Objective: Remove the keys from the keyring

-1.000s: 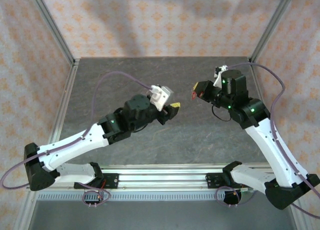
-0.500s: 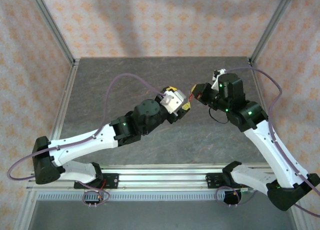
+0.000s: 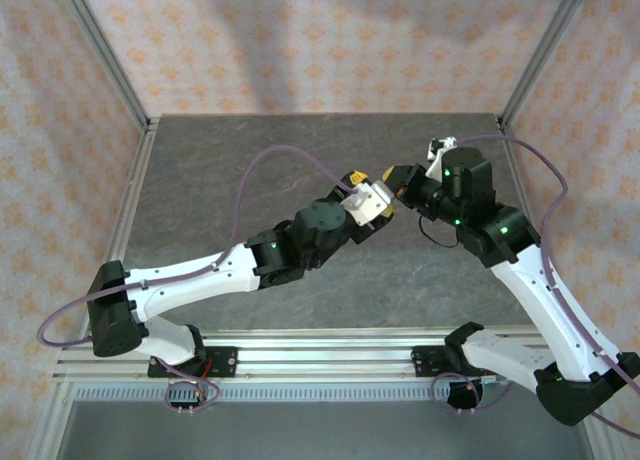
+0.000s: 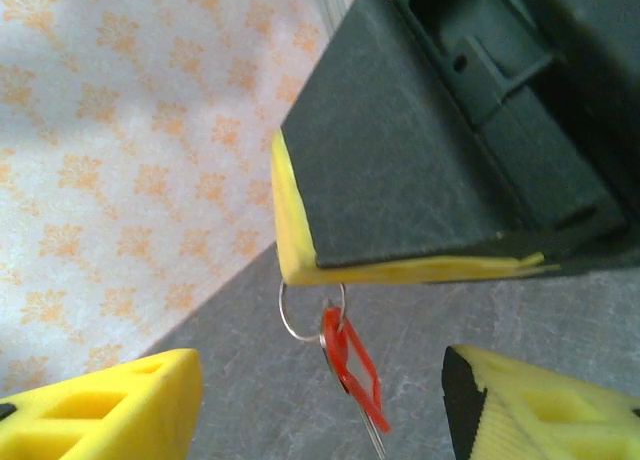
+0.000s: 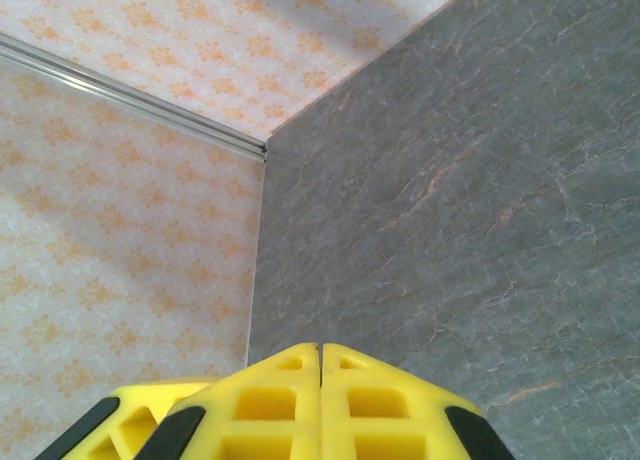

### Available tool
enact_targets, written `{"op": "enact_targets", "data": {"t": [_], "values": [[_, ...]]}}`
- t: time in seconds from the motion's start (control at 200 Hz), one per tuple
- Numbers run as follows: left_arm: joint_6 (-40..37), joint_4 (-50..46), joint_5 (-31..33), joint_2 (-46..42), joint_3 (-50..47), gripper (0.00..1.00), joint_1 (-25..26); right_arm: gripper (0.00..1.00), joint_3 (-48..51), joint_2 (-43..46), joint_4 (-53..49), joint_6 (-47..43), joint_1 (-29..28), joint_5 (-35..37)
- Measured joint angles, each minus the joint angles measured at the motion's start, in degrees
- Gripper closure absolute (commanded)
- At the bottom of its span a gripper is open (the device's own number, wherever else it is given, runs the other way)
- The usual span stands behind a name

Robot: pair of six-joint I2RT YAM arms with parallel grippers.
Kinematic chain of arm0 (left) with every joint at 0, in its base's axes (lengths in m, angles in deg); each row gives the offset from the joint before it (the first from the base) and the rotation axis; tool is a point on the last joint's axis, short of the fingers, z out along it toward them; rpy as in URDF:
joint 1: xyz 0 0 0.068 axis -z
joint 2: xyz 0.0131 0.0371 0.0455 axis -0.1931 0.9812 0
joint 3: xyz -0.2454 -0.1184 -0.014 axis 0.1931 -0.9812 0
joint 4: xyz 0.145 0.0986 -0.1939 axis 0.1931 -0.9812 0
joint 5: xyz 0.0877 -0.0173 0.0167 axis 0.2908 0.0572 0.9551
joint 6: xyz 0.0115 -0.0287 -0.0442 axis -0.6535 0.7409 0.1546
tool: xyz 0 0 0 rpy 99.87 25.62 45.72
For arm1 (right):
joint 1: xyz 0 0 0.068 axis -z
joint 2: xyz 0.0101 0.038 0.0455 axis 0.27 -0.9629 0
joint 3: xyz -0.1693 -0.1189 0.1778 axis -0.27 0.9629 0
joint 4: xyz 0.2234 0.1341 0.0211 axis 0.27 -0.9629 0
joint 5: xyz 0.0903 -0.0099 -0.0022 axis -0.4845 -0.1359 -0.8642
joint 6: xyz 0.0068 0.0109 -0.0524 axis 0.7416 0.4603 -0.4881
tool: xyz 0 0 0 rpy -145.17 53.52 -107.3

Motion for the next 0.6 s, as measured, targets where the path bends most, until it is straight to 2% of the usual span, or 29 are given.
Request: {"op": "enact_targets", "data": {"t": [0.305, 0.425, 0.601], "values": [[-1.5, -0.1, 1.0, 1.2, 2.6, 0.67, 0.0, 0.97, 0.2, 0.6, 1.5, 0.4, 0.0, -1.4], [-2.1, -0.1, 1.0, 1.4, 3.0, 0.73, 0.0, 0.97, 0.2, 0.7, 1.8, 0.7, 0.0, -1.4], [-2.4, -0.1, 1.1, 2.4, 3.5, 0.75, 0.0, 0.97, 0.2, 0.9, 1.8, 0.9, 0.0, -1.8]]}}
